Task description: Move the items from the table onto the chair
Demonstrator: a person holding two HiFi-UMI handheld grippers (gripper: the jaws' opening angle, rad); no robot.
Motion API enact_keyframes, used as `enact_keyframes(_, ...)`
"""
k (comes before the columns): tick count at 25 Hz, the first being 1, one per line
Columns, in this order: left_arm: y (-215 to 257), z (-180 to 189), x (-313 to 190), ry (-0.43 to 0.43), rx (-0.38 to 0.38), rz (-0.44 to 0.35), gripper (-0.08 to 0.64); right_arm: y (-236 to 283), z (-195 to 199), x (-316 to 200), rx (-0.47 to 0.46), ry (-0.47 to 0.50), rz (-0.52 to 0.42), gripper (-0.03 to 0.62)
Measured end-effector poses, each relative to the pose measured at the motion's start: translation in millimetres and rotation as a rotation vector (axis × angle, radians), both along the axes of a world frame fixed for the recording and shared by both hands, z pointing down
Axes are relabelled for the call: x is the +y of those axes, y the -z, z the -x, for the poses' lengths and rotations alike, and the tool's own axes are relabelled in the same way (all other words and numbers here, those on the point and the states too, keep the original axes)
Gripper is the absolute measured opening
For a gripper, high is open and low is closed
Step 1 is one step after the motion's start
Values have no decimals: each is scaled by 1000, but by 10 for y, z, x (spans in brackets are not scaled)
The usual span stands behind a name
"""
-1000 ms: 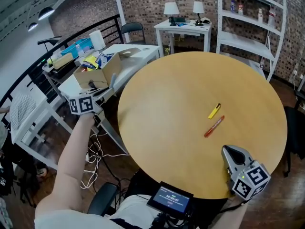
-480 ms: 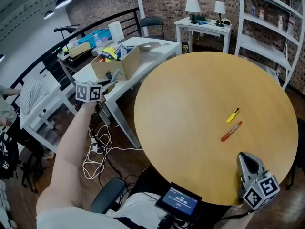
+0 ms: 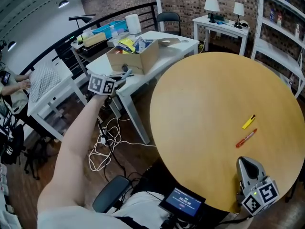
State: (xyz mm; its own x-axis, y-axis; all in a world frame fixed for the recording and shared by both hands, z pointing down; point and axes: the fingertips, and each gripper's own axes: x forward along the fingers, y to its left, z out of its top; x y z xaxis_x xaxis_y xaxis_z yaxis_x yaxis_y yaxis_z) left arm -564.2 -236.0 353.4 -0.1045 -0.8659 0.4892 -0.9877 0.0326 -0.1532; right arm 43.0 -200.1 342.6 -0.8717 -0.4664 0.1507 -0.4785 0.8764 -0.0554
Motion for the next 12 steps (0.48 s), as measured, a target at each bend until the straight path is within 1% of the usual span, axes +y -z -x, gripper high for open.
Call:
enact_keyframes(3, -48, 41, -9, -3, -35, 29, 126, -17, 271, 27, 4, 51, 3, 5)
enact_keyframes(4, -61, 70, -19, 1, -49, 40, 81, -21, 339, 35, 5, 63, 4, 5)
enact_keyframes(5, -75, 108, -35, 6, -61, 52, 77, -24, 390, 41, 6, 74, 5, 5)
enact_keyframes(9, -193, 249, -112, 18, -112, 131, 75, -19, 460, 43, 2, 88, 1, 5)
enact_keyframes(12, -289, 286, -100, 9, -117, 183, 78, -19, 476, 45, 3, 90, 2, 5)
